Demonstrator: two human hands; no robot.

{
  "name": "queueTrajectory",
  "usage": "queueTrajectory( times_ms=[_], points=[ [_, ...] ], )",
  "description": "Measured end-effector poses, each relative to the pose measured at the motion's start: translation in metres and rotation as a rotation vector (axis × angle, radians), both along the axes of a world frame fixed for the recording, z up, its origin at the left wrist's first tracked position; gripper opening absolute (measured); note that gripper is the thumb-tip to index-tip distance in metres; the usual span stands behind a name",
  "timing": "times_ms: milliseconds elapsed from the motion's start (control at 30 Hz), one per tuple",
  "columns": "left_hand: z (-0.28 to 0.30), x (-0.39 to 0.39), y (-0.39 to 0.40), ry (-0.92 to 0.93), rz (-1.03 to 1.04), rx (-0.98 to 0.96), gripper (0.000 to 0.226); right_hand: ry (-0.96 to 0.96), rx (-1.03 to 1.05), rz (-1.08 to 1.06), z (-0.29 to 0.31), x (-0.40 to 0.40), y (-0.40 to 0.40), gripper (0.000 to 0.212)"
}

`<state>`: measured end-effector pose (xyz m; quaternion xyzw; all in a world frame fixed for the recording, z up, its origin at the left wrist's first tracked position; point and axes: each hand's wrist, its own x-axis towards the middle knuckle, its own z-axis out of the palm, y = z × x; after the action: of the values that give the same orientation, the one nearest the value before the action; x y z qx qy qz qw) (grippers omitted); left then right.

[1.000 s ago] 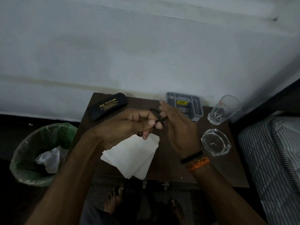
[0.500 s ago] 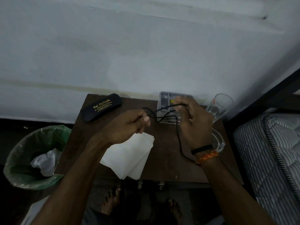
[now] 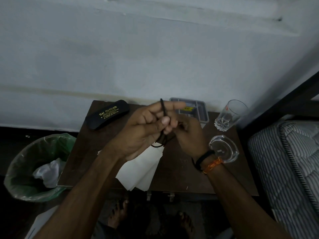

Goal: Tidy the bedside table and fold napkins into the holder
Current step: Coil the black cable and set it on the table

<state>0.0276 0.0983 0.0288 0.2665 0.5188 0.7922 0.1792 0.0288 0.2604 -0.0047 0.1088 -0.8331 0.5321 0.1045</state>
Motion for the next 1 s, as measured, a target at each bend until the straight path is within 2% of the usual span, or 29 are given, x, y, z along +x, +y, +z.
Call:
queueTrajectory(
  times_ms=[100,267,400,500,600,767,900,1000],
  points=[
    [-0.007,-0.008,-0.001,-0.099,0.132,0.101,0.047,-0.020,0.147,0.063,0.002,0.002,-0.001,0.028],
    [-0.019,-0.015,0.007,-0.145,0.332,0.064,0.043,-0.086,0.214,0.094,-0.003,0.004,0.006,0.022],
    [-0.024,-0.019,0.014,-0.159,0.463,0.053,0.041,0.001,0.407,0.066,-0.005,0.002,0.014,0.025],
    [-0.026,-0.018,0.017,-0.211,0.564,0.066,0.039,0.010,0.457,0.095,-0.002,0.004,0.018,0.030],
    [-0.030,-0.016,0.019,-0.221,0.641,-0.012,0.036,0.097,0.541,0.118,0.001,0.009,0.017,0.026],
    [-0.038,-0.020,0.016,-0.220,0.525,-0.209,0.034,0.174,0.592,0.128,0.011,0.016,0.017,0.013],
    [-0.039,-0.016,0.017,0.011,0.306,-0.404,0.040,0.280,0.575,0.085,0.019,0.017,0.024,0.017],
    [-0.036,-0.013,0.017,0.216,0.227,-0.497,0.037,0.346,0.598,0.044,0.022,0.017,0.024,0.021]
  ],
)
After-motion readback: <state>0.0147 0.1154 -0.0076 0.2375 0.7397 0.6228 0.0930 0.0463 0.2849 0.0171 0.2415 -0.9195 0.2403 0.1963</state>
